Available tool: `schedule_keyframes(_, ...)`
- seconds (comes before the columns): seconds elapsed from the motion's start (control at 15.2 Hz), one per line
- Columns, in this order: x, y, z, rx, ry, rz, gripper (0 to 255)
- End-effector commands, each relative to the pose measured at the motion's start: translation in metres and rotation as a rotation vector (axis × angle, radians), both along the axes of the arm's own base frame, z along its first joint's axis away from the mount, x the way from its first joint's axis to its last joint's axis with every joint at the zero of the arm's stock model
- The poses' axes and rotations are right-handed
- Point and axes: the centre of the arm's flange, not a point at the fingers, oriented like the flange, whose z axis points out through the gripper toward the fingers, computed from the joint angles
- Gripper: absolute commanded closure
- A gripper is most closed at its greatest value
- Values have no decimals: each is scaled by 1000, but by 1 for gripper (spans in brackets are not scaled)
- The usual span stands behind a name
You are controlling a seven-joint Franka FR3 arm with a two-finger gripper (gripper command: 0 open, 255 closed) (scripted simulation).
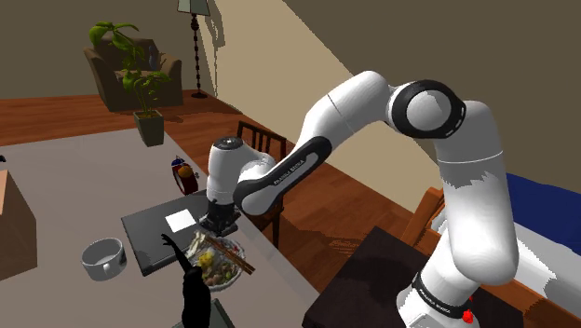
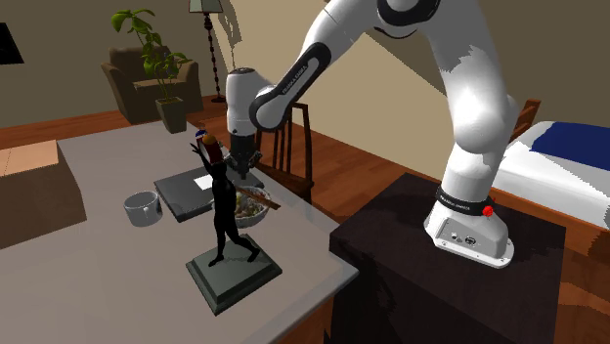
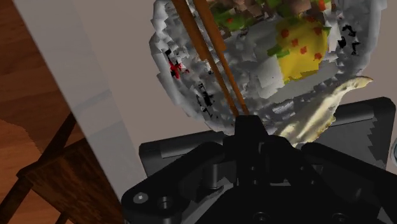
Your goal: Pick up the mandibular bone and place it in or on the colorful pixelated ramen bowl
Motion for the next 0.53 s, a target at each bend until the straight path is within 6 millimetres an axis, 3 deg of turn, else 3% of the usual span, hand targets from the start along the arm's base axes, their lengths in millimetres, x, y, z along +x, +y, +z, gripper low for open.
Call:
schedule_keyframes(0.0, 0, 0, 0, 0, 0, 0, 255)
schedule_keyframes(0.07, 0, 0, 0, 0, 0, 0, 0)
schedule_keyframes(0.46, 26, 99, -6, -110, 5, -365, 0)
